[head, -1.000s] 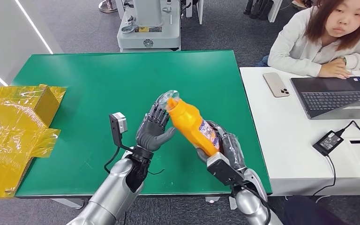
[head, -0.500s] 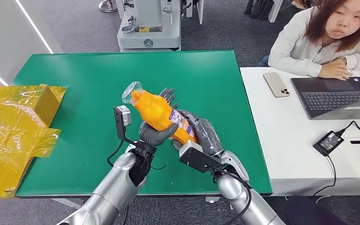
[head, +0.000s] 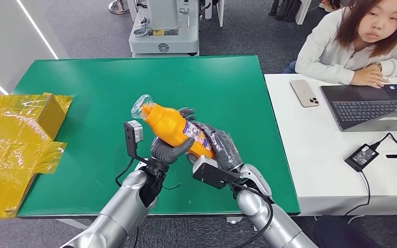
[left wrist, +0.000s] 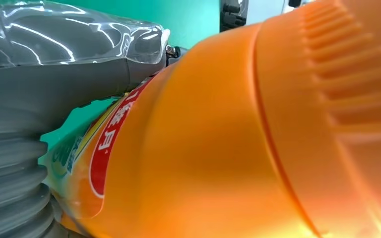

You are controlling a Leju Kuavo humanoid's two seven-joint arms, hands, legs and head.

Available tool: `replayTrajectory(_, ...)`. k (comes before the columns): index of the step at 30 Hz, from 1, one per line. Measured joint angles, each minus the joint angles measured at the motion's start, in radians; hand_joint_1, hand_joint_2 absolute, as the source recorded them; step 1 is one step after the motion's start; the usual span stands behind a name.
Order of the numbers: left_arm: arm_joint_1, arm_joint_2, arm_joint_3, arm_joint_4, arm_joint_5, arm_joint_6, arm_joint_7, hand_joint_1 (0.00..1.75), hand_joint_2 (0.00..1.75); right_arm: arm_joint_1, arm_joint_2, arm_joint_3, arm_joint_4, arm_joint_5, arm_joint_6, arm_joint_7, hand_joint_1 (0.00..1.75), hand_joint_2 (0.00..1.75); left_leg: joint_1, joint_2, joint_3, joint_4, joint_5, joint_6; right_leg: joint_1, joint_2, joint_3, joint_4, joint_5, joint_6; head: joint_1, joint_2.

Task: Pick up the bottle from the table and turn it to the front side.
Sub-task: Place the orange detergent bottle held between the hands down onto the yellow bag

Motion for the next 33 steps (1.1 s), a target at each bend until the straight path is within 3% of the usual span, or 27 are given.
replayTrajectory(1,0.001,0.002,0.000,0.000,0.003,0.001,0.000,1.75,1.75,-0.002,0.001,0.002,0.005,0.001,0.000,0.000,0.42,1.75,0.000,0.000,0.000,0.000,0.000,0.000,0.000,0.000,0.000,0.000,0.000,0.000,0.000,0.000)
replayTrajectory(3,0.003,0.006,0.001,0.000,0.011,0.006,-0.001,1.75,1.75,-0.004,0.002,0.008,0.013,0.003,0.000,0.000,0.00,1.75,0.000,0.000,0.000,0.000,0.000,0.000,0.000,0.000,0.000,0.000,0.000,0.000,0.000,0.000)
replayTrajectory(19,0.015,0.026,0.013,-0.020,-0.010,0.085,-0.034,1.75,1.75,0.006,0.003,0.055,0.050,0.021,-0.012,-0.002,0.00,1.75,0.000,0.000,0.000,0.000,0.000,0.000,0.000,0.000,0.000,0.000,0.000,0.000,0.000,0.000)
replayTrajectory(24,0.001,0.037,0.013,-0.034,-0.132,0.206,-0.085,1.75,1.75,0.021,0.004,0.062,0.030,0.025,-0.019,-0.002,0.00,1.75,0.000,0.000,0.000,0.000,0.000,0.000,0.000,0.000,0.000,0.000,0.000,0.000,0.000,0.000)
replayTrajectory(33,-0.066,0.058,0.012,-0.055,-0.506,0.532,-0.134,1.75,1.75,0.091,0.004,0.084,-0.098,0.038,-0.022,0.002,0.00,1.75,0.000,0.000,0.000,0.000,0.000,0.000,0.000,0.000,0.000,0.000,0.000,0.000,0.000,0.000)
